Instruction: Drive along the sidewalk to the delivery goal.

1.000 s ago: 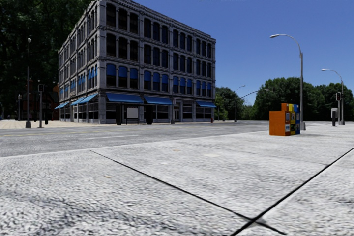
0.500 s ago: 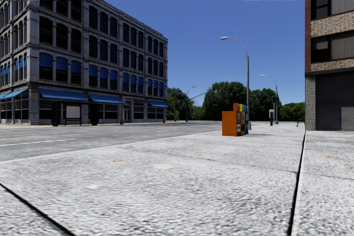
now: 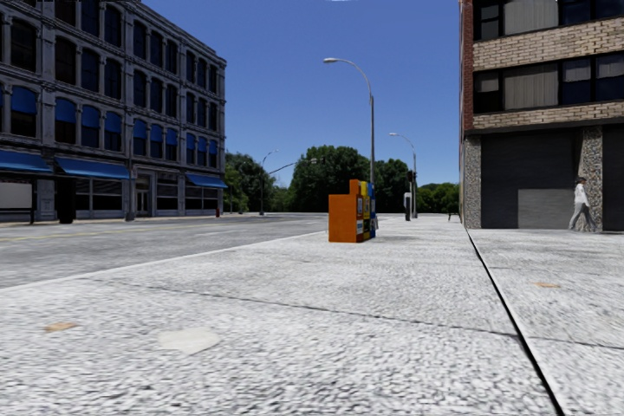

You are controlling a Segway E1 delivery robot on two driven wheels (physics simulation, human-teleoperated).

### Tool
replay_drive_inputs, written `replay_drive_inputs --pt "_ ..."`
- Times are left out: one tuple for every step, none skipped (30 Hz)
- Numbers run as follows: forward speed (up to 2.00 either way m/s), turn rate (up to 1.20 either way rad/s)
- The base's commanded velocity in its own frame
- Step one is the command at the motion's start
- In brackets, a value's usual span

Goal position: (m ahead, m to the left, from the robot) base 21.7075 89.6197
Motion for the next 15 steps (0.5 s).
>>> replay_drive_inputs --pt "2.0 0.0" --pt "2.0 0.0" --pt "2.0 0.0" --pt "2.0 0.0" --pt "2.0 0.0" --pt "2.0 0.0" --pt "2.0 0.0" --pt "2.0 0.0" --pt "2.0 0.0" --pt "2.0 0.0" --pt "2.0 0.0" --pt "2.0 0.0" --pt "2.0 0.0" --pt "2.0 0.0" --pt "2.0 -0.46"
